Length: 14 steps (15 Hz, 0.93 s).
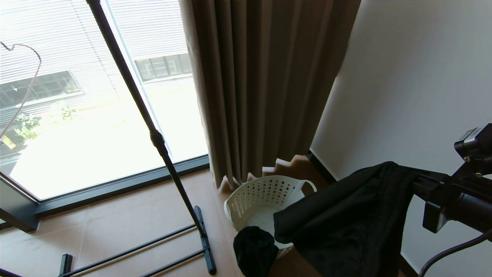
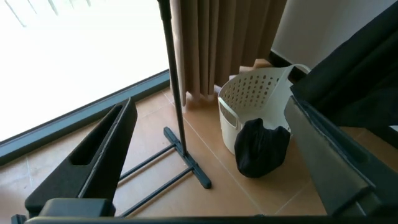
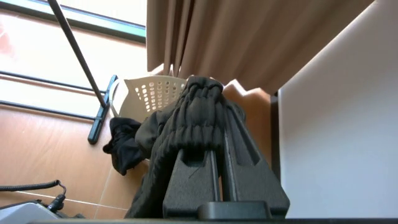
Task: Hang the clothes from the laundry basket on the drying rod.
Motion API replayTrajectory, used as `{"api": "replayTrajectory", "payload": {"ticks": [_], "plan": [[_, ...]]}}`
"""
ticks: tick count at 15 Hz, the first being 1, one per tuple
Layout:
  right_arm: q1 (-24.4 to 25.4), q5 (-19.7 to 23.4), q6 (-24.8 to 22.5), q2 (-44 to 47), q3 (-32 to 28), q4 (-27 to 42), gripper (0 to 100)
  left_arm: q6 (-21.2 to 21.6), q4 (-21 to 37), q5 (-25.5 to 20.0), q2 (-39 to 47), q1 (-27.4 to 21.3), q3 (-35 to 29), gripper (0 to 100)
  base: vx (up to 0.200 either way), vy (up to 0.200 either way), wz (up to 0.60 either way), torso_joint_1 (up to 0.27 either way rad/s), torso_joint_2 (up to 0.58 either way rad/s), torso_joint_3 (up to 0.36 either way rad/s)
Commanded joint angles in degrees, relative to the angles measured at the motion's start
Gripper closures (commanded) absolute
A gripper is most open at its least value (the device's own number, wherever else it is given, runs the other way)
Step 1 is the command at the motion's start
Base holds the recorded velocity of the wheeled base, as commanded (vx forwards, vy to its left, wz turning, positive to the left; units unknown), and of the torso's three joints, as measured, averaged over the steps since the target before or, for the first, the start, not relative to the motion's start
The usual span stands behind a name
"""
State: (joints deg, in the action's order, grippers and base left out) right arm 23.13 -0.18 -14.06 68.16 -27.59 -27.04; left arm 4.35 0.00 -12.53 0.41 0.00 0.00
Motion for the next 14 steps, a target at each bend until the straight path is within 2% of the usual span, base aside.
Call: {"api": "replayTrajectory", "payload": {"ticks": [1, 9, 14], "plan": [[0.0, 0.0, 0.0, 0.6, 0.1, 0.0, 100, 0.0, 0.0, -0.1, 0.1, 0.0, 0.0, 0, 0.000, 0.000, 0.00, 0.173, -0.51, -0.154], [0.1, 0.0, 0.0, 0.7, 0.8, -0.1, 100, 0.3, 0.0, 0.1, 0.1, 0.0, 0.0, 0, 0.000, 0.000, 0.00, 0.200, -0.54, -0.148], [0.1, 0.0, 0.0, 0.4, 0.8, -0.1, 100, 0.3, 0.0, -0.1, 0.1, 0.0, 0.0, 0, 0.000, 0.000, 0.00, 0.070, -0.17, 0.095]]}}
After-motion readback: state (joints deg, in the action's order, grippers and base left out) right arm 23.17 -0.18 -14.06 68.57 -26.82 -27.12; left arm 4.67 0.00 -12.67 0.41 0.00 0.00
